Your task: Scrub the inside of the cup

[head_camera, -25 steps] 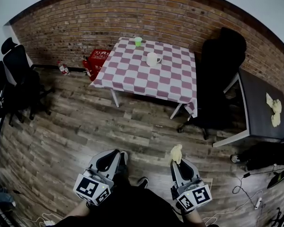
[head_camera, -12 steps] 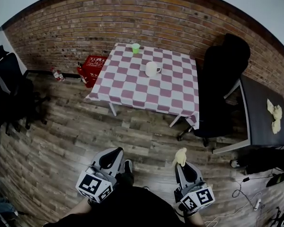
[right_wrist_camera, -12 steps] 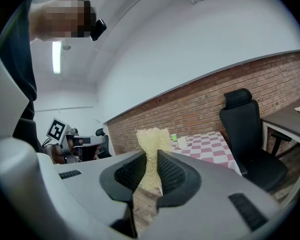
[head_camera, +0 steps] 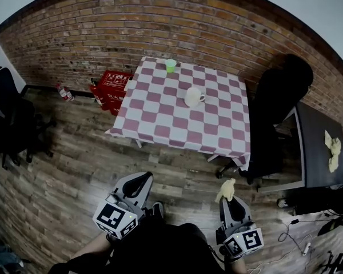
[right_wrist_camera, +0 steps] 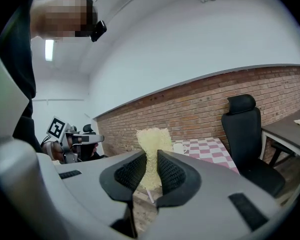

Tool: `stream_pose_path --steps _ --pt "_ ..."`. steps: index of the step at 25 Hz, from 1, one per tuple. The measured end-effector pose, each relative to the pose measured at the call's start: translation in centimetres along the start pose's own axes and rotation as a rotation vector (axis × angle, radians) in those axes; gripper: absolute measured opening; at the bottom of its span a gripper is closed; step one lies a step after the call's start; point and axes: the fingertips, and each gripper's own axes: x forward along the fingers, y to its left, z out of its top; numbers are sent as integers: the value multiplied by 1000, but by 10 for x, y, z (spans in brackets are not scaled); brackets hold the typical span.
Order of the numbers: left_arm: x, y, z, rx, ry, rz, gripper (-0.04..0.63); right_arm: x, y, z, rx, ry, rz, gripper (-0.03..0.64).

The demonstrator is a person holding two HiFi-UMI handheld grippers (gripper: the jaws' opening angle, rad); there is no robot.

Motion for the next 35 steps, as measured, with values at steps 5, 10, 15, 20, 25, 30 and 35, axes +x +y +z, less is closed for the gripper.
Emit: stream_pose_path --steps 5,10,15,20,25,30,35 --pt "15 41 1 -29 3 -7 23 34 -5 -3 -22 60 -26 81" --pt "43 64 2 -48 18 -19 23 75 -17 4 -11 59 -21 80" --pt "69 82 15 -12 13 -17 23 114 -33 8 -16 65 2 80" --pt "103 99 24 12 8 41 23 155 -61 17 -6 51 48 80" --pt "150 114 40 37 6 83 23 197 -102 33 -9 45 89 80" --pt "202 129 65 77 -22 148 25 241 -142 51 -58 72 132 80" --pt "245 145 69 107 -9 197 25 282 -172 56 -127 111 184 81"
